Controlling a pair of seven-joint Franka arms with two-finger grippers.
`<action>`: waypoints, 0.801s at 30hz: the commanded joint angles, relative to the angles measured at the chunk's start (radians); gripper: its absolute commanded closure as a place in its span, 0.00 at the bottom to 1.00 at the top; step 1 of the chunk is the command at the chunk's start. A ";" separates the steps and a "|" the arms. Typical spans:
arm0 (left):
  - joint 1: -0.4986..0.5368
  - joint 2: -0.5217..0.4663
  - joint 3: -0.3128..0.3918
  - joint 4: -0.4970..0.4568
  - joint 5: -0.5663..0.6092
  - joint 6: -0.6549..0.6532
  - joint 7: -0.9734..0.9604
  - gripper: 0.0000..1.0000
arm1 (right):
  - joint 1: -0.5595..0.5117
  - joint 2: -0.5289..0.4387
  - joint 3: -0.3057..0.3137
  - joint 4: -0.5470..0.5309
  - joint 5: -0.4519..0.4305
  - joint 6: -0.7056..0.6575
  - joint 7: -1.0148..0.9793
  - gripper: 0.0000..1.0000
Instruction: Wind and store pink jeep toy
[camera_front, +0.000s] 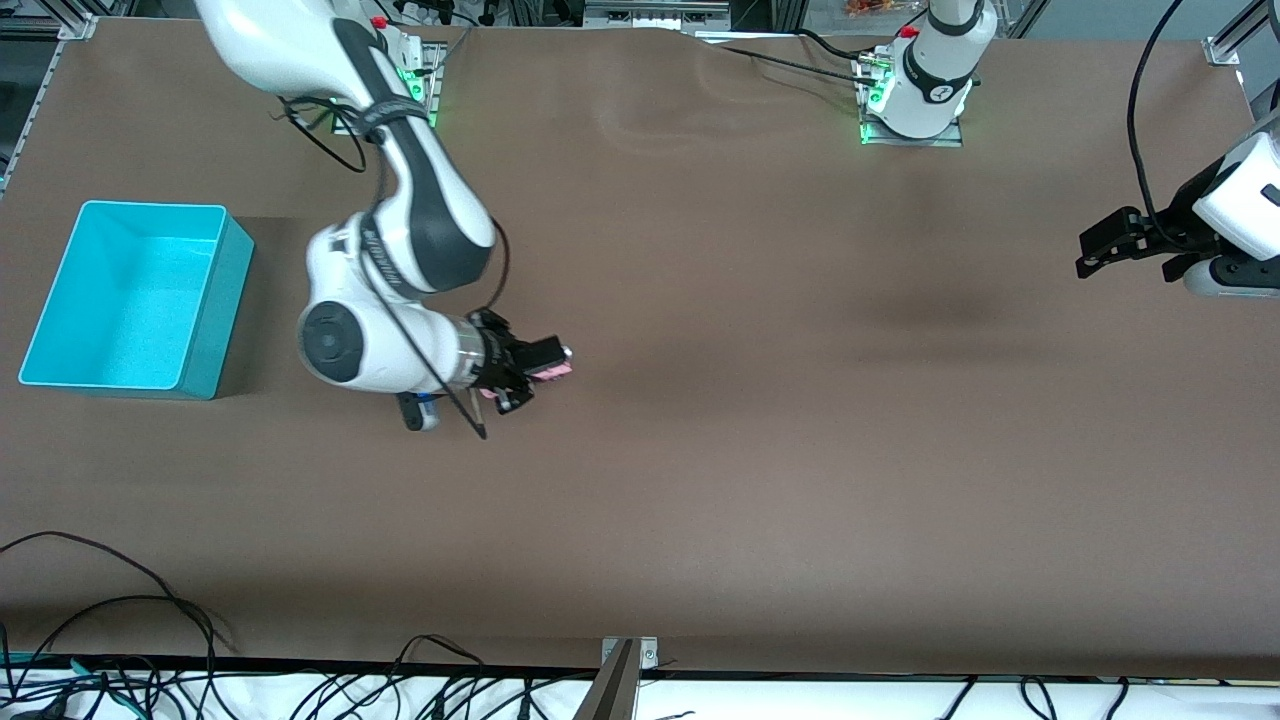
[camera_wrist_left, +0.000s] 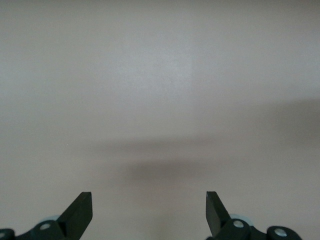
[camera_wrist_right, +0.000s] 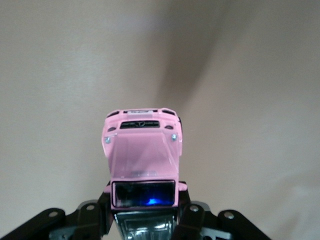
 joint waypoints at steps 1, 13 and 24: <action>-0.007 0.005 0.002 0.018 0.016 -0.011 0.021 0.00 | -0.013 -0.040 -0.031 -0.008 0.008 -0.094 -0.089 0.77; -0.007 0.005 0.002 0.019 0.014 -0.011 0.018 0.00 | -0.013 -0.052 -0.130 0.021 -0.116 -0.191 -0.160 0.77; -0.007 0.004 0.001 0.019 0.014 -0.014 0.016 0.00 | -0.019 -0.052 -0.225 0.035 -0.261 -0.272 -0.299 0.77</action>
